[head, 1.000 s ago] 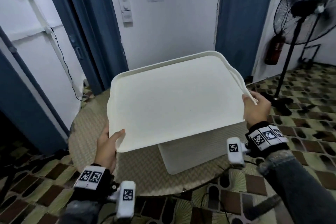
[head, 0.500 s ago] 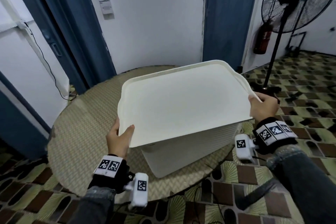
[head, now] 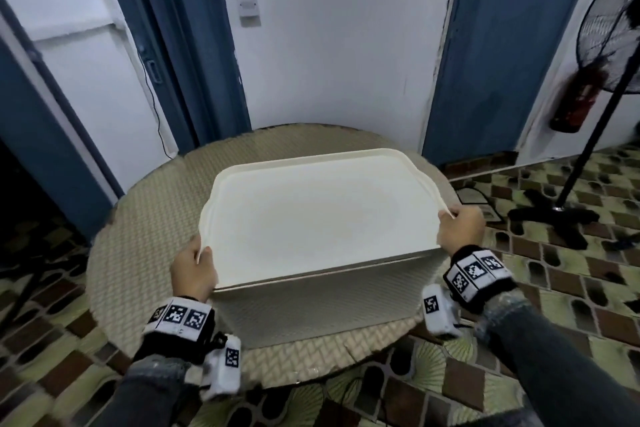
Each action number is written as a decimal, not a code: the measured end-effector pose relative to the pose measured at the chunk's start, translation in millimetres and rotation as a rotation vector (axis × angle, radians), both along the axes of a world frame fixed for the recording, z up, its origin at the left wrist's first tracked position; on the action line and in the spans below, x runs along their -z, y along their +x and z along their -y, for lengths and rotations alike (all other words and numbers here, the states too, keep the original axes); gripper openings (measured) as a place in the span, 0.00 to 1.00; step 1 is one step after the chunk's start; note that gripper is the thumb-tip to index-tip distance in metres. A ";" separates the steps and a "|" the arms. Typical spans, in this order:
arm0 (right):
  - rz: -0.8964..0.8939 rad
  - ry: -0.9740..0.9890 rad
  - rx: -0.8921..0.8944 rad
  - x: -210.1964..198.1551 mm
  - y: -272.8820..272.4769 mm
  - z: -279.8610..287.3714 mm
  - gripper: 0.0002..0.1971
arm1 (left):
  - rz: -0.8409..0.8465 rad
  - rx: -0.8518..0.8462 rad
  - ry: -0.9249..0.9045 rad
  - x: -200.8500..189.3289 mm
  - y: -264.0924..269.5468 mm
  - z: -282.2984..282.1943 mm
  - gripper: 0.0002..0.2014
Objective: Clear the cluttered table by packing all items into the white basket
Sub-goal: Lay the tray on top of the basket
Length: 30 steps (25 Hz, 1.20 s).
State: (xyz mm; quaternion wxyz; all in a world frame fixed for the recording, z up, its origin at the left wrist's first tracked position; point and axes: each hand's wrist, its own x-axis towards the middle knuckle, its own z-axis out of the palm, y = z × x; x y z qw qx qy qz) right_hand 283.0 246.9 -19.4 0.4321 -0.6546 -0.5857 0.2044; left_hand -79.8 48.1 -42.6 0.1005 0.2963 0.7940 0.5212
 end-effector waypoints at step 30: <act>-0.138 -0.100 -0.110 9.7 -102.3 -135.0 0.16 | 0.066 -0.405 0.046 -19.7 -51.1 -128.4 0.14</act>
